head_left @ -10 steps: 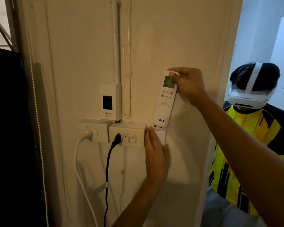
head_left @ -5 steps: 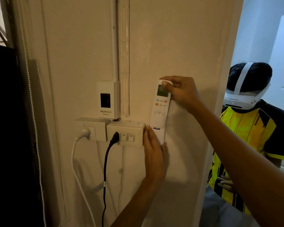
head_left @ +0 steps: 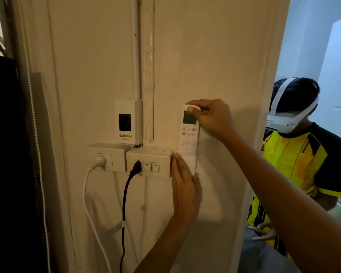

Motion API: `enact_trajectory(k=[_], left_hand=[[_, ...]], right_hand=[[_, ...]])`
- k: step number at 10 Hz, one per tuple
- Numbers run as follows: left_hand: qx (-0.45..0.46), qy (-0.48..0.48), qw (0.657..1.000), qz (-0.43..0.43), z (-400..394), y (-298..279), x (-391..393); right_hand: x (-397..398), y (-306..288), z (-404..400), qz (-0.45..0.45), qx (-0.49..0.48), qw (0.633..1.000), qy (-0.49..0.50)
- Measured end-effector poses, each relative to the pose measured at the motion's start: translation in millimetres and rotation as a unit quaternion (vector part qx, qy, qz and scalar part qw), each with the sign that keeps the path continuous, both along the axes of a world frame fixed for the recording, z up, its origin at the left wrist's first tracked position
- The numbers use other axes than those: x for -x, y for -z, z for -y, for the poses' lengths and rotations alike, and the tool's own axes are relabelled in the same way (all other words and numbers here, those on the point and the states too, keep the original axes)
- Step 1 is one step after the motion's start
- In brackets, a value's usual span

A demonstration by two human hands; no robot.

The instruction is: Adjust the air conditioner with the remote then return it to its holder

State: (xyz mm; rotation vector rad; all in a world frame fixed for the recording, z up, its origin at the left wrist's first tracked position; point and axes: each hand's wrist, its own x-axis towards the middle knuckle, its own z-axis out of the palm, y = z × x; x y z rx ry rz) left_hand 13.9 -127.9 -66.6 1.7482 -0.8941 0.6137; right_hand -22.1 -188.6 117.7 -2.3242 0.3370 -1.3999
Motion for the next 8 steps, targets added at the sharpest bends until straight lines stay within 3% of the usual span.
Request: enact_trajectory(k=[3, 8], left_hand=[[-0.009, 0.014, 1.000, -0.003, 0, 1, -4], [-0.014, 0.022, 1.000, 0.002, -3, 2, -10]], right_hand=[[-8, 19, 2, 0.020, 0.080, 0.996, 0.040], [7, 5, -11, -0.027, 0.036, 0.998, 0.043]])
